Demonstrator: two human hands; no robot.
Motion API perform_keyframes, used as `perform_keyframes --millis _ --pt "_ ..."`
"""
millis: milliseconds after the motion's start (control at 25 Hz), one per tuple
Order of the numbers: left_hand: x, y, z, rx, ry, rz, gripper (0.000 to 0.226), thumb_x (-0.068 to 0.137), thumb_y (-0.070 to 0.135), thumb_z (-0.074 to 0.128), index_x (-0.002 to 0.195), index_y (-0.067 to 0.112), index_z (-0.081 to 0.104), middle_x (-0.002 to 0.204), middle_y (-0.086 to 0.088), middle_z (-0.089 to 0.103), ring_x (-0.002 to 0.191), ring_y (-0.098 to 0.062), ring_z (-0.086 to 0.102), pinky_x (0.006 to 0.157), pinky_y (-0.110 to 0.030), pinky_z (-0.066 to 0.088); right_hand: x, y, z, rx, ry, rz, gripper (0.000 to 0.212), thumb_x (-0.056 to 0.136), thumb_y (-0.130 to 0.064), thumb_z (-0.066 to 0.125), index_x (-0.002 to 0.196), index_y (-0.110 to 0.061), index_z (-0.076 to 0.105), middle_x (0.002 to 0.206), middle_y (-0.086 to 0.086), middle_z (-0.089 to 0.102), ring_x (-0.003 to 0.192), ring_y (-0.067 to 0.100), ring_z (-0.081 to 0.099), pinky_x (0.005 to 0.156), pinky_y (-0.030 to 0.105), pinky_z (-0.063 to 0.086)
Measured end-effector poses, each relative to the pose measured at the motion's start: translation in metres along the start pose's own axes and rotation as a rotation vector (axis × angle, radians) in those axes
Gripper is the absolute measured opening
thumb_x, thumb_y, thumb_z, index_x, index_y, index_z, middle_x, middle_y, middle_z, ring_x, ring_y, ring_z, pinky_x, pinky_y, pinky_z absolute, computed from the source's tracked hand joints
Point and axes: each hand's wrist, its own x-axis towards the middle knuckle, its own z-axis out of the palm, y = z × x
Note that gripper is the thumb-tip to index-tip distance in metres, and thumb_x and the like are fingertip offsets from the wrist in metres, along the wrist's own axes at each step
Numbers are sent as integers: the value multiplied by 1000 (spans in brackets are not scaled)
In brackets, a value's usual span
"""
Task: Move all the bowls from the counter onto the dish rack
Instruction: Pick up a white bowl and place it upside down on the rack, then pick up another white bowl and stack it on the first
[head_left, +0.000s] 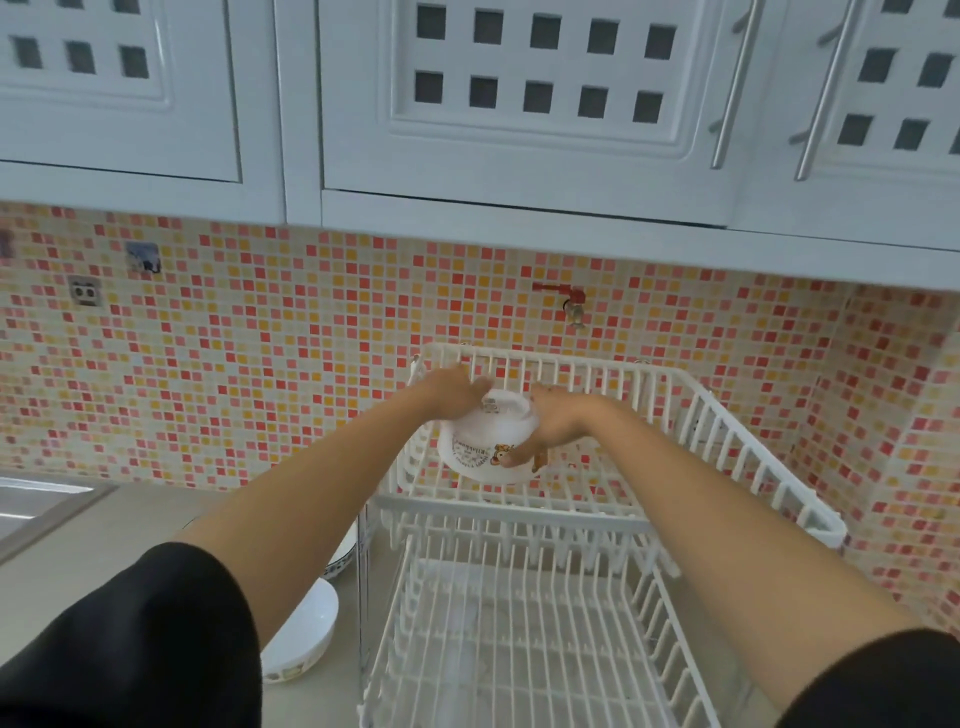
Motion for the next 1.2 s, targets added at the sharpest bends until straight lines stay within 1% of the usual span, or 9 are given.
perform_keyframes --millis 120,320,400,480,680,840,1000,1120,1200 --pt "-16 -11 -28 -48 164 13 54 104 29 20 144 -6 29 151 -25 32 137 -38 36 110 -42 32 -10 -27 -17 68 60 -21 102 78 -41 72 152 -12 8 160 9 12 146 29 19 118 42 24" --pt "-48 -90 -71 -115 347 -116 46 103 22 27 138 -6 39 137 -24 50 98 -28 53 88 -41 44 -2 -130 -5 150 231 -260 79 93 -32 53 153 -8 6 162 10 1 149 26 3 119 39 13" --pt "-68 -138 -80 -89 374 -208 53 103 29 27 146 -1 27 145 -22 42 113 -32 54 90 -39 43 5 -182 16 148 255 -350 80 95 -36 49 153 -11 1 162 7 -5 149 24 -2 120 39 11" --pt "-90 -191 -79 -45 340 -309 53 103 29 27 146 -2 27 146 -23 42 125 -36 49 96 -39 42 9 -232 45 115 262 -438 78 95 -36 48 152 -9 3 162 9 -1 149 25 0 120 40 11" --pt "-152 -301 -36 12 271 -488 43 101 24 34 130 -4 48 131 -23 55 121 -37 53 98 -41 42 11 -315 145 137 194 -534 73 96 -41 45 150 -6 12 158 13 17 145 30 19 113 44 27" --pt "-189 -385 54 60 15 -622 44 100 20 36 134 -8 38 137 -27 47 127 -39 47 102 -40 38 20 -332 263 190 -49 -350 78 95 -48 42 151 -5 8 157 14 18 143 33 22 110 46 30" --pt "-213 -431 127 -39 -95 -709 63 98 24 42 146 -6 15 139 -25 43 127 -41 47 102 -41 39 26 -318 359 244 -212 -149 80 95 -46 43 151 -1 7 156 18 22 142 33 28 111 40 29" --pt "-222 -442 160 -110 -96 -759 68 97 20 45 148 -5 8 140 -23 43 127 -39 48 102 -40 40 24 -313 398 372 -344 -97 65 96 -37 45 146 -1 25 145 22 42 132 34 42 103 35 37" --pt "-226 -443 168 -167 -86 -808 61 94 11 48 145 -3 15 138 -21 46 127 -37 49 100 -39 42 20 -315 408 439 -363 -119 49 98 -26 43 141 -2 37 140 21 48 128 33 47 100 31 38"
